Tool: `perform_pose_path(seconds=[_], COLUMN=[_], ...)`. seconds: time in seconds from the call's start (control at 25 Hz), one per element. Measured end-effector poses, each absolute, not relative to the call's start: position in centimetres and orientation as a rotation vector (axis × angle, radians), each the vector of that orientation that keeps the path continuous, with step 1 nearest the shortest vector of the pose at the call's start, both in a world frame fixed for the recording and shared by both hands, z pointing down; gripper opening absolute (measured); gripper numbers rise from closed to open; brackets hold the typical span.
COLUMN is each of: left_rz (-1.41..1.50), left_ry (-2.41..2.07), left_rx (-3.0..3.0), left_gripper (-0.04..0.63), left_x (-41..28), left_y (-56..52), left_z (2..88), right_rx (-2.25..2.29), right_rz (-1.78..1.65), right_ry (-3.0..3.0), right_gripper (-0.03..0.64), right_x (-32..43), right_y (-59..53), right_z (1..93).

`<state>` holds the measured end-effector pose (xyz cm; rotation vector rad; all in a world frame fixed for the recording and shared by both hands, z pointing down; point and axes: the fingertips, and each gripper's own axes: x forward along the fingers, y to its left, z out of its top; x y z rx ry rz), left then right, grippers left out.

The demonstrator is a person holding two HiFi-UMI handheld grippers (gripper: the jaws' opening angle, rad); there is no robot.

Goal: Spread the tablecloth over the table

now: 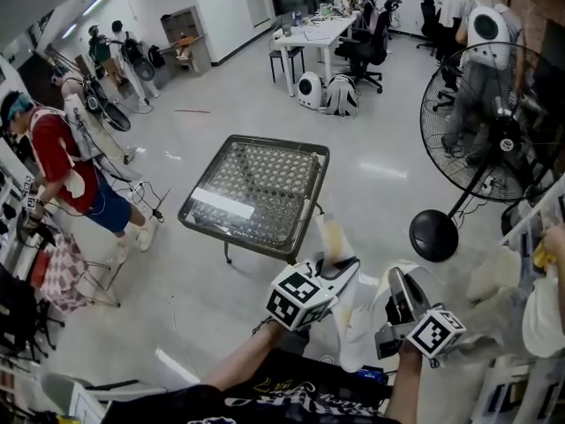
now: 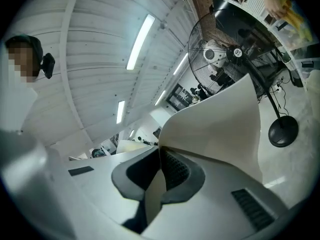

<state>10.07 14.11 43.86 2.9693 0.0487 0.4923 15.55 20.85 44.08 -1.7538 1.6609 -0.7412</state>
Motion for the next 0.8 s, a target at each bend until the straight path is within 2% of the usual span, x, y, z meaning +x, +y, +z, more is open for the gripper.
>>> perform_pose_path(seconds=[0.48,0.8], left_rz=[0.345,0.274], left_ry=[0.093,0.126], left_rx=[2.969,3.003], left_gripper=[0.049,0.049], left_x=[11.2,12.6], left_y=[0.9,-10.7], left_z=[41.0,38.0], right_rx=[-1.767,-1.819], right_rz=[-0.707,-0.611], right_ry=[1.717,1.72], right_gripper=[0.021,0.021], right_x=[15.4,18.4], right_y=[6.8,-4.6], right_z=[41.5,37.5])
